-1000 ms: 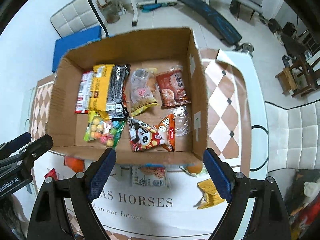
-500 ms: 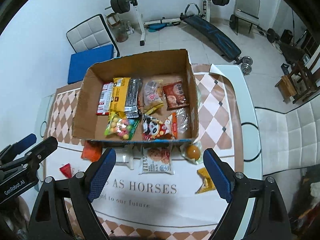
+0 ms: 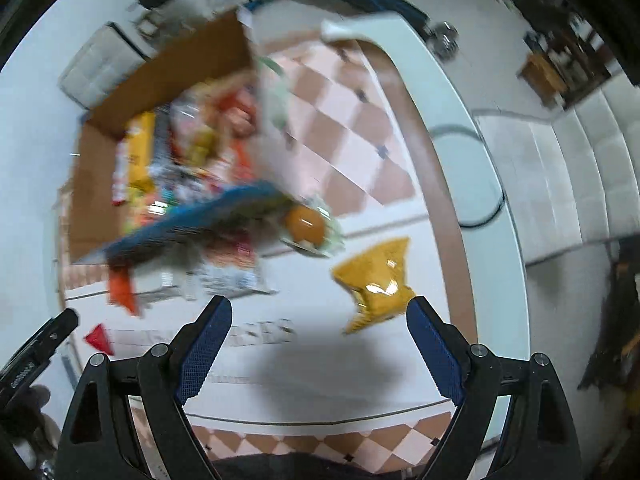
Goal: Organize snacks
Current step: 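Grasp the yellow bag with the right gripper while the left grasps the white oat-cookie packet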
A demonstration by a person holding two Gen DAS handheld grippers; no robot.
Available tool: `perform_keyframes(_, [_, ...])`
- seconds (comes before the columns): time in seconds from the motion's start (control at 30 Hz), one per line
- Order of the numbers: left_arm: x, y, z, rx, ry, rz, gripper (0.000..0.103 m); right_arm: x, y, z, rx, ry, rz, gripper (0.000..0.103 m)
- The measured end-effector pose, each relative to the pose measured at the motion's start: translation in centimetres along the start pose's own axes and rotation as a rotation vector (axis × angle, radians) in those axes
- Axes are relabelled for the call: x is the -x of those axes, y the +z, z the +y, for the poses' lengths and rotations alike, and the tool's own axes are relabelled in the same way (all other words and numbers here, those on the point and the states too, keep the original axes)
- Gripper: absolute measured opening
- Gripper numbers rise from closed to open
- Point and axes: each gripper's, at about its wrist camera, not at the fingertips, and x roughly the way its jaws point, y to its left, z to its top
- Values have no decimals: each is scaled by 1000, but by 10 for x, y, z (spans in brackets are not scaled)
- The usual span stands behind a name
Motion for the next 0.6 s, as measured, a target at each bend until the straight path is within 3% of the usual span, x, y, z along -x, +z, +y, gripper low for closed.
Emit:
perform_keyframes(0.2, [-53, -8, -19, -9, -22, 127, 86, -74, 0, -33, -78, -46, 120, 91])
perform_keyframes(0.37, [-80, -4, -56, -50, -60, 191, 86, -109, 0, -41, -84, -70, 154, 91])
perform_keyframes(0.47, [-94, 3, -78, -67, -77, 216, 86, -118, 0, -41, -64, -100, 150, 72])
perform_keyframes(0.6, [-117, 11, -102, -75, -82, 255, 86, -118, -2, -42, -41, -117, 132, 63])
